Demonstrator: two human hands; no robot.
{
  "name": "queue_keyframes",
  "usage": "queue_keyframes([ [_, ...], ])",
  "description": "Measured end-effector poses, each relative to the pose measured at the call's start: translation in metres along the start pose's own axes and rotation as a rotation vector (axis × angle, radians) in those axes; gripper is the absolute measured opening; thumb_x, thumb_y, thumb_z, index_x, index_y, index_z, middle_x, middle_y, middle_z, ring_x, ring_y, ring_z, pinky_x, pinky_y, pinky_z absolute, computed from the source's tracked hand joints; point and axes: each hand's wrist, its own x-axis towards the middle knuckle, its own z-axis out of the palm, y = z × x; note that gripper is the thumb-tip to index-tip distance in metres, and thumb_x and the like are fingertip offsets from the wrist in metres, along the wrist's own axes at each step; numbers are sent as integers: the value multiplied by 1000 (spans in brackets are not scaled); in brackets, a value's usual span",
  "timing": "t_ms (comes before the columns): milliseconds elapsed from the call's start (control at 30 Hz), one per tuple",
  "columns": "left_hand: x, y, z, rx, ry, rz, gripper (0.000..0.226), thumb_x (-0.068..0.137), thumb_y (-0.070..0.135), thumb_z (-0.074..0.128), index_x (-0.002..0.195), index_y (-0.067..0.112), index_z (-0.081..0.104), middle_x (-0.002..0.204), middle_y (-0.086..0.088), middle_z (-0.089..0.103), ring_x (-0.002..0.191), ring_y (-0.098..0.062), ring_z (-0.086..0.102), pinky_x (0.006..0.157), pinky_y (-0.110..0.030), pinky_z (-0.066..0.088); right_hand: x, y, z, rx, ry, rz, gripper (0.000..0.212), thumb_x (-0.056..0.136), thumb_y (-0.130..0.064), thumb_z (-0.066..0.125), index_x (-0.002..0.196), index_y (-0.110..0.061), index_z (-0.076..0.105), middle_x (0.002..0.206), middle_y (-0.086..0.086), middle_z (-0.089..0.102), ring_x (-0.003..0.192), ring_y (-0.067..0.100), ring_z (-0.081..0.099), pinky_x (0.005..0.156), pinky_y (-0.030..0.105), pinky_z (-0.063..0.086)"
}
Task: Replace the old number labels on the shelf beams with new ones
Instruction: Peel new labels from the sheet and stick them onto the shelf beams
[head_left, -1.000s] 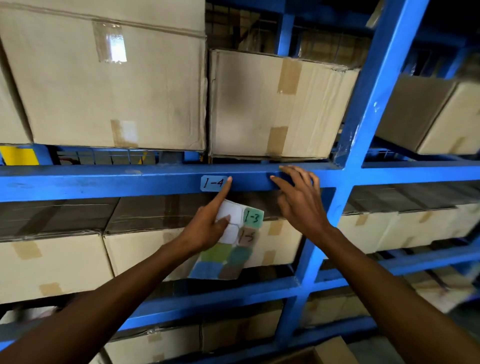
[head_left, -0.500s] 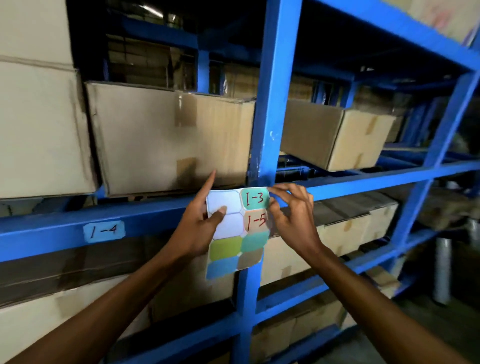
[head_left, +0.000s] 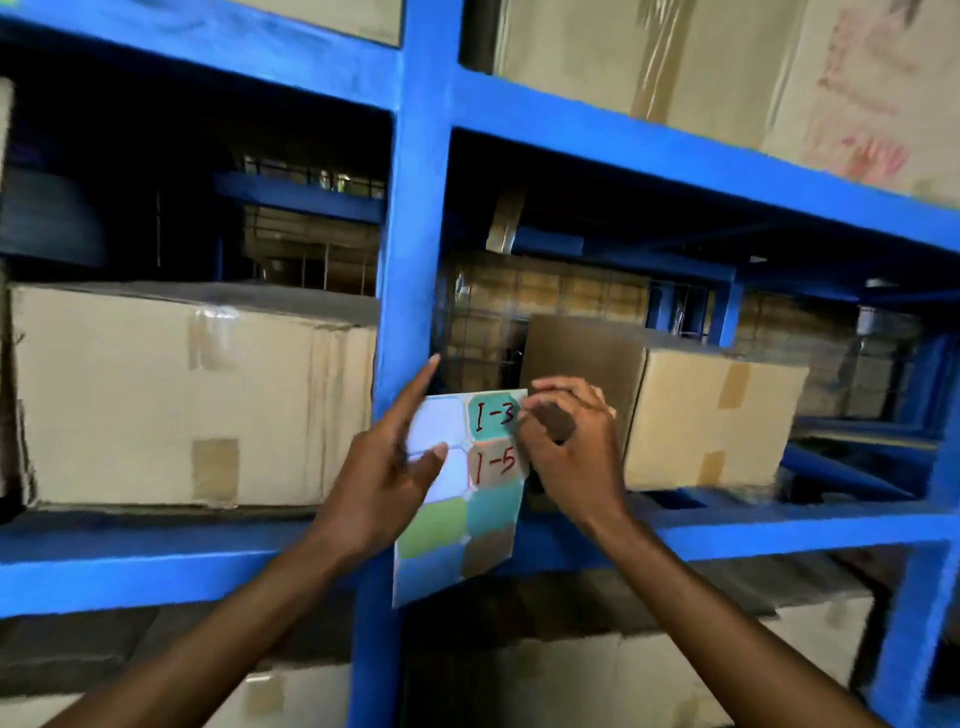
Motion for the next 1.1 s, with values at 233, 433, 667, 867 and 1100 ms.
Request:
queue_keyframes([
  [233, 64, 38, 19, 491, -102, 221, 78, 84, 4, 47, 147, 34, 13, 100, -5, 54, 89, -28, 55, 74, -24, 43, 71, -7, -33, 330, -168, 286, 11, 84, -17, 62, 85, -8, 69, 106, 1, 60, 99, 20, 63, 81, 45, 57],
  [433, 103, 66, 19, 479, -53, 265, 87, 76, -7, 42, 147, 31, 13, 57, 5, 39, 52, -14, 39, 51, -18, 30, 132, -21, -80, 385, -41, 98, 25, 89, -7, 56, 91, 16, 64, 76, -1, 61, 63, -14, 61, 54, 4, 48],
  [667, 159, 94, 28, 507, -24, 286, 96, 77, 2, 52, 144, 50, 4, 44, 4, 34, 40, -11, 34, 49, -31, 32, 211, -4, -105, 254, 169, 12, 6, 81, -17, 66, 79, -12, 69, 111, 7, 64, 110, 16, 57, 91, 30, 47],
  [867, 196, 109, 44, 609, -24, 262, 95, 76, 10, 53, 141, 55, 0, 48, 1, 35, 61, -37, 49, 63, -41, 48, 250, 20, -116, 134, 189, 2, 9, 78, -21, 63, 69, -24, 64, 110, 7, 65, 113, 25, 54, 102, 50, 39],
  [1100, 236, 113, 72, 811, -52, 313, 95, 80, 20, 51, 137, 58, -14, 66, -5, 40, 87, -42, 54, 69, -39, 43, 268, 39, -117, 115, 200, -10, 10, 77, -18, 64, 69, -25, 64, 104, 4, 63, 112, 27, 53, 100, 50, 41],
])
